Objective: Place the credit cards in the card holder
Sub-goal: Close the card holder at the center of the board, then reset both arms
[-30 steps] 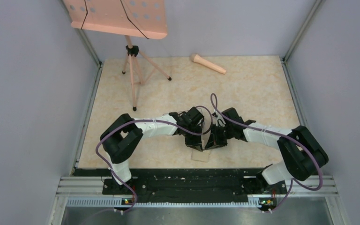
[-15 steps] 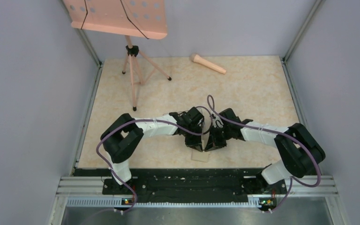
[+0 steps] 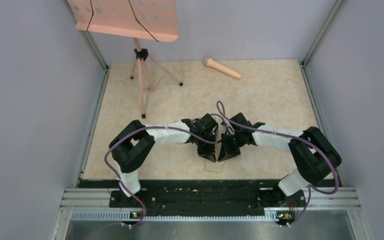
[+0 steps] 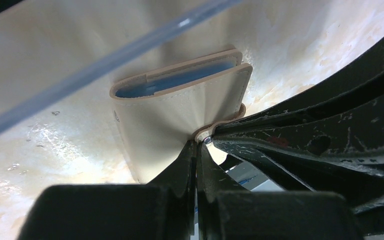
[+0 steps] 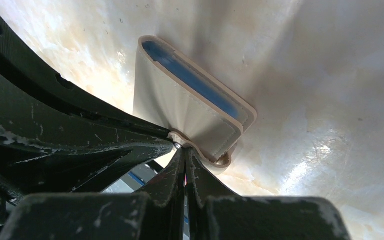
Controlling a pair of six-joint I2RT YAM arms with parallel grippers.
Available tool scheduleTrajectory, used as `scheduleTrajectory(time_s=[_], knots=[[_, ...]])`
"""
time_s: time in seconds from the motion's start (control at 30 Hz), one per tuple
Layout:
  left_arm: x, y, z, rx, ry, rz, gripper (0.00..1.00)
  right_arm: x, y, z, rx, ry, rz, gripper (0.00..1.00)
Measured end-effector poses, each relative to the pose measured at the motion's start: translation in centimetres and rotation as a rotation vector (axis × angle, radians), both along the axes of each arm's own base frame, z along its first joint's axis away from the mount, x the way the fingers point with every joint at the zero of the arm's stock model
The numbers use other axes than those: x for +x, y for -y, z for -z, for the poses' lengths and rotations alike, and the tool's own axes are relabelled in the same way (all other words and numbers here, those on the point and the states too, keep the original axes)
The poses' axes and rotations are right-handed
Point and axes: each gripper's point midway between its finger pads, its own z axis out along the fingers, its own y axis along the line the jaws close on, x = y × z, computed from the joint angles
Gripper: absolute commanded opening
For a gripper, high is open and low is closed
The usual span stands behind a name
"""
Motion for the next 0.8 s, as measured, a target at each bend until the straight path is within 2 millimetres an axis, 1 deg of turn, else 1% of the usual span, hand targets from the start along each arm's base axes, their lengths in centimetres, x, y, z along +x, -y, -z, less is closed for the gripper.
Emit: scheduleTrajectory(time_s=[0.13, 0.2, 0.3, 0.33, 0.4, 0.47, 0.57, 0.6, 0.67, 0.7, 0.73, 0.77, 0.8], knots=[[0.1, 0.0, -0.1, -0.001, 0.005, 0.0, 0.0, 0.0, 0.0, -0.1, -0.016, 0.01, -0.009, 0.0], [0.1, 0.0, -0.2, 0.002, 0.021, 0.005, 0.14, 0.1, 0.0, -0.2, -0.026, 0.019, -0.015, 0.0], [0.4, -0.1, -0.6, 0.008, 0.067, 0.018, 0.48, 0.3, -0.1, -0.5, -0.046, 0.044, -0.018, 0.0], [0.5, -0.2, -0.9, 0.008, 0.087, 0.022, 0.56, 0.5, -0.1, -0.8, -0.05, 0.056, -0.016, 0.05], [1.0, -0.3, -2.2, -0.007, 0.133, 0.025, 0.64, 1.3, -0.2, -1.8, -0.051, 0.097, -0.005, 0.15], [1.5, -0.5, -4.3, -0.04, 0.177, 0.014, 0.71, 2.4, -0.3, -3.3, -0.039, 0.156, 0.018, 0.26], [2.8, -1.1, -8.2, -0.127, 0.246, -0.021, 0.79, 4.4, -0.3, -6.4, 0.008, 0.244, 0.078, 0.44], [3.4, -1.4, -9.5, -0.166, 0.271, -0.043, 0.84, 5.0, -0.2, -7.3, 0.029, 0.265, 0.102, 0.51], [4.9, -2.5, -12.0, -0.257, 0.32, -0.11, 0.89, 6.2, 0.1, -9.0, 0.077, 0.3, 0.153, 0.64], [5.6, -3.1, -12.9, -0.294, 0.341, -0.141, 0.92, 6.6, 0.4, -9.7, 0.099, 0.309, 0.176, 0.69], [6.5, -4.2, -13.7, -0.344, 0.367, -0.186, 0.95, 7.0, 0.7, -10.4, 0.126, 0.319, 0.199, 0.75], [7.0, -5.3, -14.1, -0.371, 0.382, -0.223, 0.98, 7.2, 1.0, -10.8, 0.143, 0.323, 0.218, 0.81], [7.7, -6.5, -14.4, -0.395, 0.4, -0.266, 0.99, 7.5, 1.4, -11.2, 0.16, 0.329, 0.241, 0.85]])
